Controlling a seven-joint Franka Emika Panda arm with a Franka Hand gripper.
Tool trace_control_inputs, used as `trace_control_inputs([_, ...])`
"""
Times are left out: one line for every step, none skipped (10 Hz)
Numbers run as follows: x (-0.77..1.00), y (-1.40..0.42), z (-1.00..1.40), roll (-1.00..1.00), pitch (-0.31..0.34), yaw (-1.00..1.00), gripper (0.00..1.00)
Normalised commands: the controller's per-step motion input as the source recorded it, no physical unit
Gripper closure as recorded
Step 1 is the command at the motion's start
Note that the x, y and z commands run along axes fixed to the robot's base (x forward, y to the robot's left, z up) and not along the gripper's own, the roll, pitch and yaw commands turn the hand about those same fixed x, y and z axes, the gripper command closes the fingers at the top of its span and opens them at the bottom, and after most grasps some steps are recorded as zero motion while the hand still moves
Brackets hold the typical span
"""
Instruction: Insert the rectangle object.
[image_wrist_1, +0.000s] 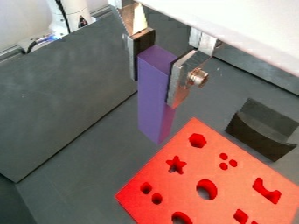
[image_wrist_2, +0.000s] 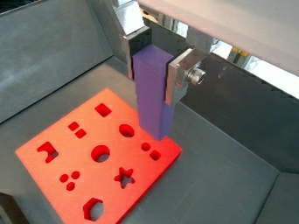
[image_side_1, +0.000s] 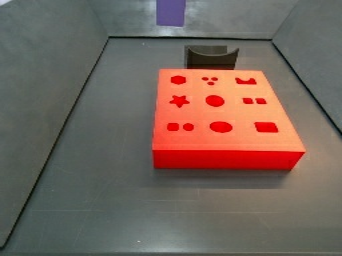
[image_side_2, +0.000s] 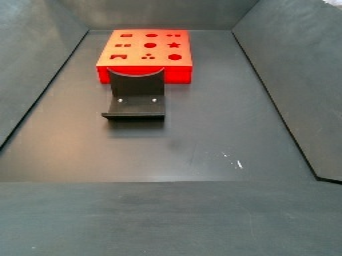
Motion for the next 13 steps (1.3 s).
trace_control_inputs([0.79,0.0,-0.57,-0.08,-0.211,0.0,1.0])
trace_control_inputs([1.0,0.0,-0.46,-0.08,-0.171,0.0,1.0])
trace_control_inputs([1.0,0.0,-0.39,-0.08,-0.149,0.0,1.0])
trace_control_inputs([1.0,0.0,-0.34,-0.03,-0.134,0.0,1.0])
trace_control_inputs([1.0,0.0,-0.34,0.0,-0.089,0.0,1.0])
trace_control_inputs([1.0,-0.03,-0.33,0.07,-0.007,0.0,1.0])
trace_control_inputs([1.0,-0.04,-0.33,0.14,0.0,0.0,1.0])
trace_control_inputs([1.0,-0.03,-0.3,0.15,0.0,0.0,1.0])
trace_control_inputs([1.0,0.0,-0.17,0.09,-0.026,0.0,1.0])
trace_control_inputs([1.0,0.0,-0.14,0.08,-0.043,0.0,1.0])
trace_control_inputs([1.0,0.0,-0.16,0.09,-0.034,0.0,1.0])
trace_control_inputs([1.0,-0.05,-0.19,0.11,-0.024,0.0,1.0])
trace_control_inputs([0.97,-0.14,-0.22,0.11,-0.034,0.02,1.0])
